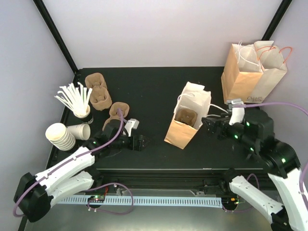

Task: Pack the takeout coffee

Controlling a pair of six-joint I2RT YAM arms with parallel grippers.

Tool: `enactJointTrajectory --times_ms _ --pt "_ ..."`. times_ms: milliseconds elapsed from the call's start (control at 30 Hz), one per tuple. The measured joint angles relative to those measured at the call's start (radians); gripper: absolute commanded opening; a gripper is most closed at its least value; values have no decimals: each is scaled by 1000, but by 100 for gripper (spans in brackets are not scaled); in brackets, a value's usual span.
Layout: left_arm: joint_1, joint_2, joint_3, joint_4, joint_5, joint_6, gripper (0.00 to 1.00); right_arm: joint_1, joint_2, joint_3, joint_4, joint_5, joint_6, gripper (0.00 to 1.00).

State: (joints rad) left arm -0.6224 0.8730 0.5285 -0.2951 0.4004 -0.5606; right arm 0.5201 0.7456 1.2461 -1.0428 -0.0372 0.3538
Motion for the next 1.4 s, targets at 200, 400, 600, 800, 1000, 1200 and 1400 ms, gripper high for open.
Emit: enactJointTrajectory --times_ms 200,400,600,800,1000,1200,1400 --pt "-159 108 -83 169 -24 -115 94 0 -113 -35 42 4 29 99" --pt "-276 201 -151 389 -60 -258 92 0 -192 -191 59 21 123 84" --pt "-293 278 -164 485 -70 -314 91 -1 -368 -323 103 -122 176 64" --pt "-304 330 -157 530 -72 -320 90 -1 -462 -476 124 -260 224 55" --pt "-305 387 -154 583 -73 -344 90 -1 -537 -734 203 -315 335 53" --pt "-305 461 -150 618 -73 -381 90 -1 -513 -1005 444 -405 516 51" --pt "-305 481 -150 637 -74 -402 90 -1 -346 -1106 637 -436 616 57"
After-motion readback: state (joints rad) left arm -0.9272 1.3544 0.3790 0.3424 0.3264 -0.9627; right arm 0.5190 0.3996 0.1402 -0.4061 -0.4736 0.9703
